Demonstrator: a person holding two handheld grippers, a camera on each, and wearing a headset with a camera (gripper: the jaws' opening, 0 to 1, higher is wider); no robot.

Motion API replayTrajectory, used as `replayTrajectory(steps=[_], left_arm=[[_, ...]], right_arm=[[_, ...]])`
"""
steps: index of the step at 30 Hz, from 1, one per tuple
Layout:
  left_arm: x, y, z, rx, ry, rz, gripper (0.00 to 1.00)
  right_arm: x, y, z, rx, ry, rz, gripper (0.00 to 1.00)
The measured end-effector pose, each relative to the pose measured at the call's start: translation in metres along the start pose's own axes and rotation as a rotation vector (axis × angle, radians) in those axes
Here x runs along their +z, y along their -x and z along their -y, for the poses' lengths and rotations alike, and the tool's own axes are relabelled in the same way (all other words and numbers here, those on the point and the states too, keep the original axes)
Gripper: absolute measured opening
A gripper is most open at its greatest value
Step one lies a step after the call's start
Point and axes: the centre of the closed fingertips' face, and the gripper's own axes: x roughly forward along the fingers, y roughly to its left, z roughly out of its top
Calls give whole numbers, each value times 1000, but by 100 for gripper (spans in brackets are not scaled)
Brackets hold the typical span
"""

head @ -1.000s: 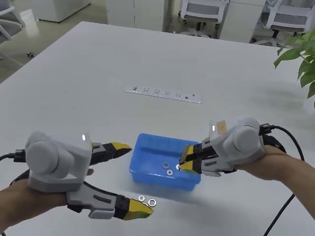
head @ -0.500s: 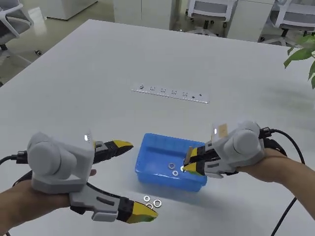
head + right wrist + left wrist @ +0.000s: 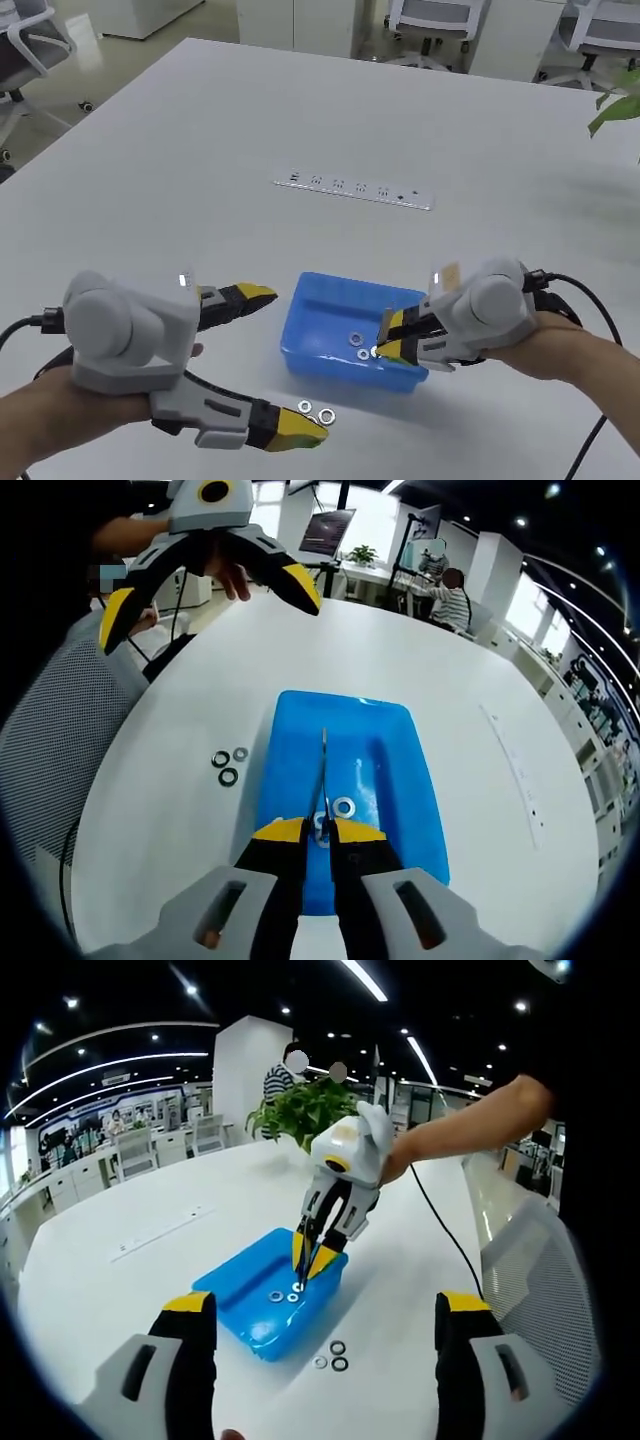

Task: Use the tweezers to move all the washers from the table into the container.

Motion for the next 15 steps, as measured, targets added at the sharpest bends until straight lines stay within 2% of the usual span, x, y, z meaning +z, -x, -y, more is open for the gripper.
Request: replayTrajectory(steps=[6, 11, 15], left_arm=[[4, -3, -6, -5, 9, 10, 89], [8, -6, -5, -24, -13, -2, 84], [12, -11, -3, -43, -33, -8, 77]], right_arm=[[0, -3, 0, 4, -5, -3, 10], [1, -4, 3, 0, -12, 0, 10], [0, -4, 3, -1, -13, 1, 10]])
